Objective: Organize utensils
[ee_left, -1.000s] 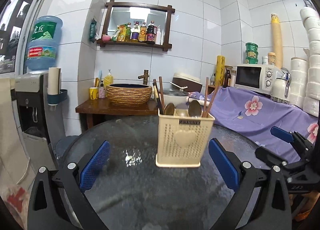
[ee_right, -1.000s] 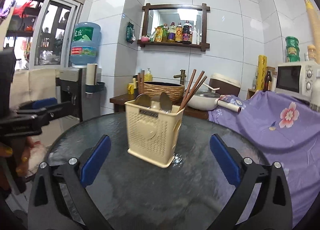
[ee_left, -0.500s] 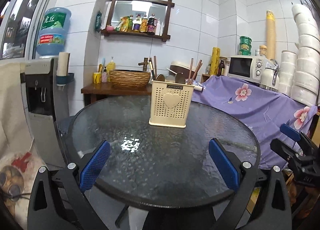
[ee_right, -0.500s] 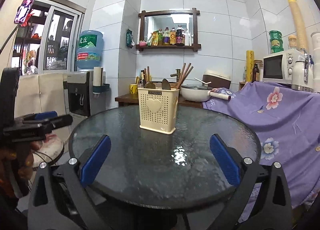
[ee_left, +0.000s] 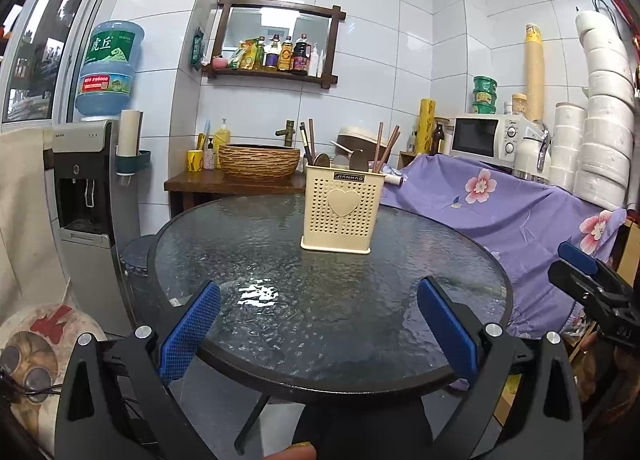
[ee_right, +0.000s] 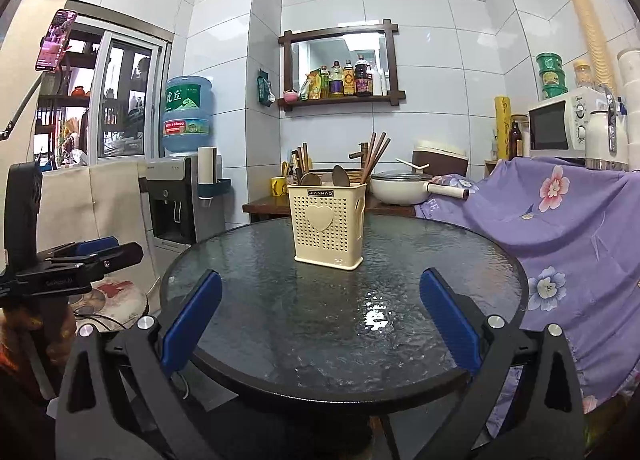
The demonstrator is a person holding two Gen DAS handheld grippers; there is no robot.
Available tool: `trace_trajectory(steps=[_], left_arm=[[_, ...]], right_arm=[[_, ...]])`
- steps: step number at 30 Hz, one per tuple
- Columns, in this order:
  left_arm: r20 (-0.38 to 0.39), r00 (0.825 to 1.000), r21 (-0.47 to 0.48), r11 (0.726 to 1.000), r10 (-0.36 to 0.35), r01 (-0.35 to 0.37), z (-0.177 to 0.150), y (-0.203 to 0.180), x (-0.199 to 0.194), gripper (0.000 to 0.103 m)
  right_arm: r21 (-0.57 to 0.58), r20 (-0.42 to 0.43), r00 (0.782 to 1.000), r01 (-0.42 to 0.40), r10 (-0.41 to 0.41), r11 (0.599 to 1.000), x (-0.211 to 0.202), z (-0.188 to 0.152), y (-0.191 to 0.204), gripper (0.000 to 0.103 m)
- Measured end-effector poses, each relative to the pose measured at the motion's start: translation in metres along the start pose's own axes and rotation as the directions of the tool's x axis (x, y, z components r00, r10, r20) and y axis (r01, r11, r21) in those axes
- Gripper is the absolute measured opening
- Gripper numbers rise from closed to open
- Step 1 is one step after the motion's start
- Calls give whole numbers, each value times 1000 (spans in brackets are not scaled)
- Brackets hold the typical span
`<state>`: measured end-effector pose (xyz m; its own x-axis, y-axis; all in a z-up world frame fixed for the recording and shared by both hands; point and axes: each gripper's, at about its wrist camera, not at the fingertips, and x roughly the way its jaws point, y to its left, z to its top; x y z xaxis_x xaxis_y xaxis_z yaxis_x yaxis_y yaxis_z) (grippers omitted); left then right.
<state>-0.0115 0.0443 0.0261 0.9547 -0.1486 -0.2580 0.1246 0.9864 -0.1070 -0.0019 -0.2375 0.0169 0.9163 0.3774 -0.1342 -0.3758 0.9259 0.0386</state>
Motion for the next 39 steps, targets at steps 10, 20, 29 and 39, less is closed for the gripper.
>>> trace_trajectory(steps=[10, 20, 29, 39], left_arm=[[25, 1000, 13, 1000, 7, -8, 2, -4, -4, 97], [31, 1000, 22, 1000, 4, -5, 4, -10, -3, 97], [33, 999, 20, 1000, -3, 3, 5, -10, -3, 97], [27, 999, 20, 1000, -22, 21, 5, -14, -2, 97]], right_arm=[[-1, 0, 1000, -1, 1, 1000, 2, 2, -1, 97], [2, 1, 1000, -5, 5, 1000, 5, 3, -3, 97], [-6, -1, 1000, -17, 17, 1000, 8, 2, -1, 97], [-2, -1, 1000, -21, 21, 1000, 8, 2, -1, 97]])
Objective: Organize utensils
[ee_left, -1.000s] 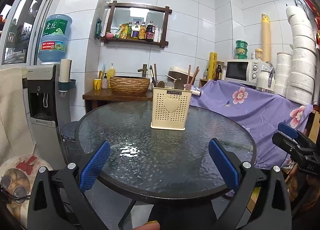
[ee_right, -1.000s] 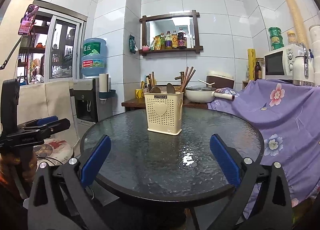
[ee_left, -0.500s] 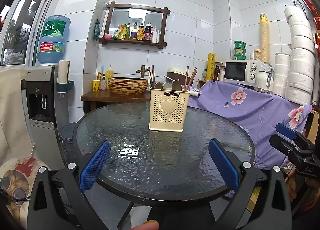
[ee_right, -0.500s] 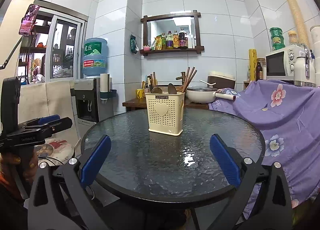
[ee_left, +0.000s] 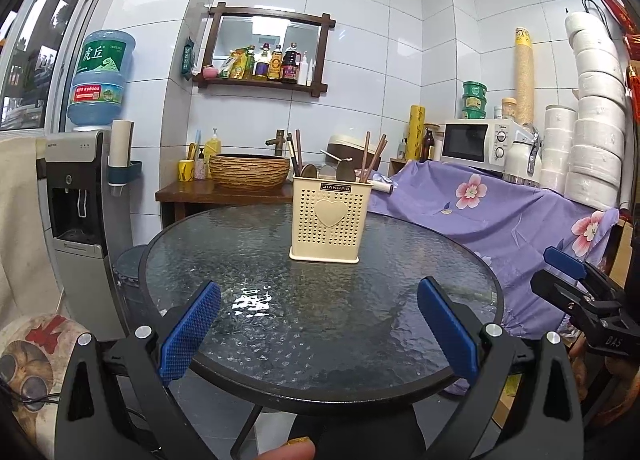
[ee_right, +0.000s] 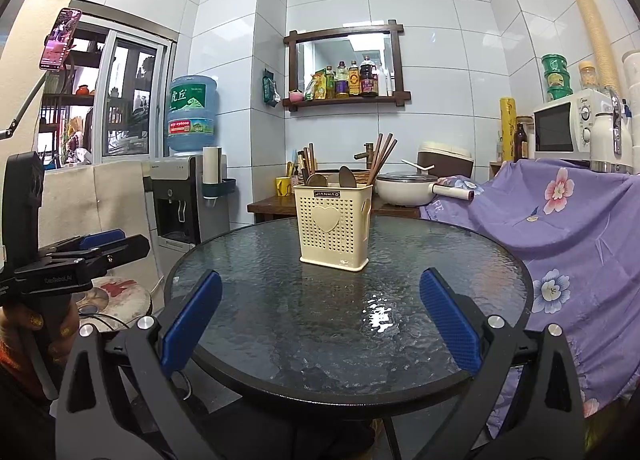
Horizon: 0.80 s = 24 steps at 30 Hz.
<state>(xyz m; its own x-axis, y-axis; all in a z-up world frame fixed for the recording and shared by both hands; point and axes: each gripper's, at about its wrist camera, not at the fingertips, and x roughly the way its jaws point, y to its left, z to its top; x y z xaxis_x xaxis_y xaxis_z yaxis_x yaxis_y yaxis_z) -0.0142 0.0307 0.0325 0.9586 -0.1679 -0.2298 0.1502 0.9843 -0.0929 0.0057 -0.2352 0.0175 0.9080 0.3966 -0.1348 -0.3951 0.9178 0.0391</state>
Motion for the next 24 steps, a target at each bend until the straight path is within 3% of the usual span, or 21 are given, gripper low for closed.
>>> trace_trajectory(steps=[24], left_arm=[[0, 1000, 16, 1000, -1, 1, -2, -8, 0, 97]], right_arm=[[-2, -4, 1000, -7, 7, 1000, 0, -3, 3, 97]])
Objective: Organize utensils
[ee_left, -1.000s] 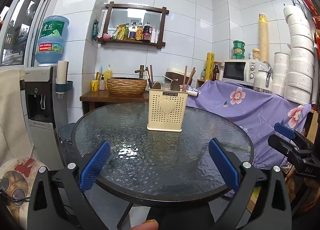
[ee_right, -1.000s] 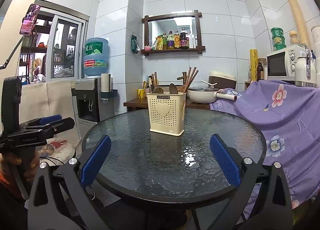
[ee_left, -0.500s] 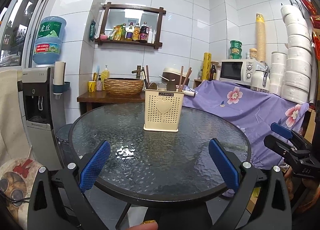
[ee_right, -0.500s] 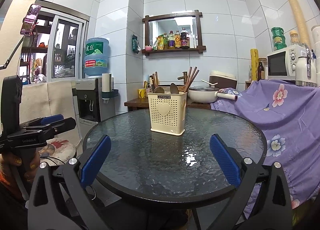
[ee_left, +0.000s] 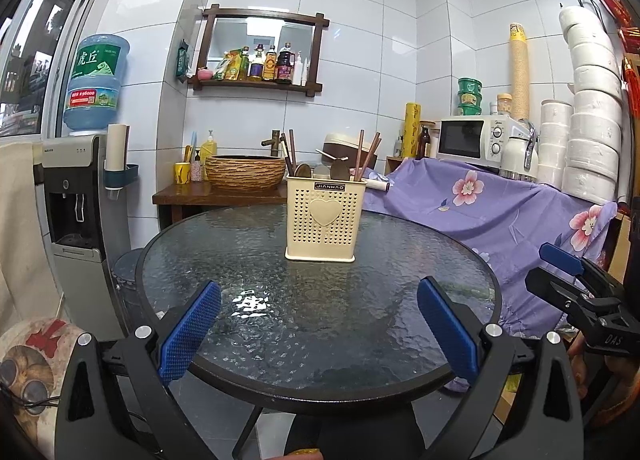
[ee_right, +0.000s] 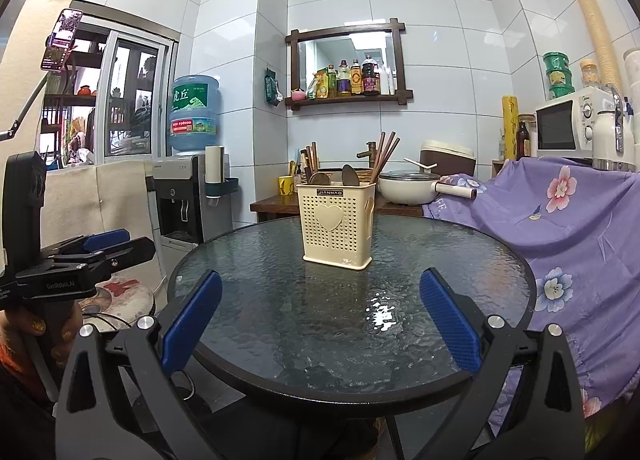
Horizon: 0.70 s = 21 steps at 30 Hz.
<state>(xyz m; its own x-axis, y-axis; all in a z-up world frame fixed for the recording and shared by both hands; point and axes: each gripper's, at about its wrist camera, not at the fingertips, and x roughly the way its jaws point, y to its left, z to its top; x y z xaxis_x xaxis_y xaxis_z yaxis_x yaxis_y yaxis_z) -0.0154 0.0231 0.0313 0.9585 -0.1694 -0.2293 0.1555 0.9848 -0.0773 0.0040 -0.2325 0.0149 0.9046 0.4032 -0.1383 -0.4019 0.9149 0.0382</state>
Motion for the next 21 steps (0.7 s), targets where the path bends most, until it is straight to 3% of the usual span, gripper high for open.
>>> trace_trajectory(steps=[21], left_arm=[[-9, 1000, 9, 1000, -4, 4, 0, 0, 1, 97]], right_arm=[[6, -2, 1000, -5, 5, 1000, -1, 0, 1, 97]])
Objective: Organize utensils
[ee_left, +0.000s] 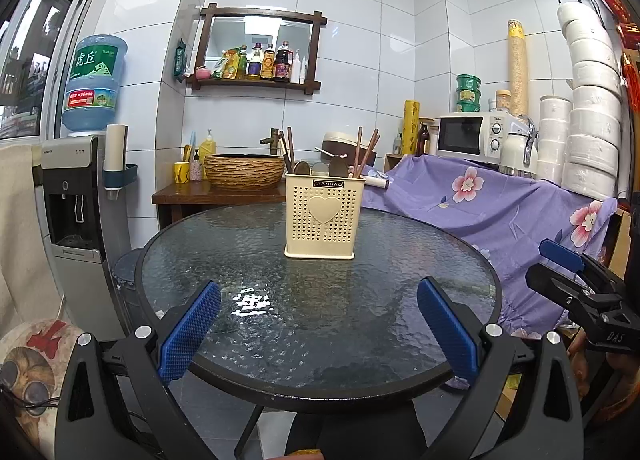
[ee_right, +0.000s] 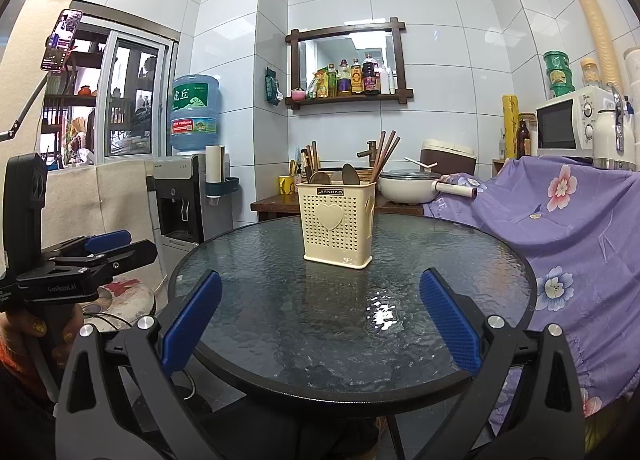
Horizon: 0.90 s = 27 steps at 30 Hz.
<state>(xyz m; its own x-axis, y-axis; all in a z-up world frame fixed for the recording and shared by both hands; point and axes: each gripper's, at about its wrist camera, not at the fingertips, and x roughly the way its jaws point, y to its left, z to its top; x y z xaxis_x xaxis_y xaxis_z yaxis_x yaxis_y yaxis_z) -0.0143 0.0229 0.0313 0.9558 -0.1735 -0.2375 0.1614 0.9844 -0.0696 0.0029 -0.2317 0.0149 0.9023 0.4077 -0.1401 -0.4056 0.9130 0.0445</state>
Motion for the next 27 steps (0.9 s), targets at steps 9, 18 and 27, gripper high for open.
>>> trace_trajectory(steps=[9, 18, 27], left_arm=[[-6, 1000, 1, 1000, -7, 7, 0, 4, 1, 97], [-11, 1000, 8, 1000, -8, 8, 0, 6, 1, 97], [-26, 1000, 5, 1000, -1, 1, -2, 9, 4, 97]], right_arm=[[-4, -1, 1000, -4, 4, 1000, 1, 0, -1, 97], [-7, -4, 1000, -4, 4, 1000, 1, 0, -1, 97], [-7, -7, 1000, -2, 2, 1000, 2, 0, -2, 97]])
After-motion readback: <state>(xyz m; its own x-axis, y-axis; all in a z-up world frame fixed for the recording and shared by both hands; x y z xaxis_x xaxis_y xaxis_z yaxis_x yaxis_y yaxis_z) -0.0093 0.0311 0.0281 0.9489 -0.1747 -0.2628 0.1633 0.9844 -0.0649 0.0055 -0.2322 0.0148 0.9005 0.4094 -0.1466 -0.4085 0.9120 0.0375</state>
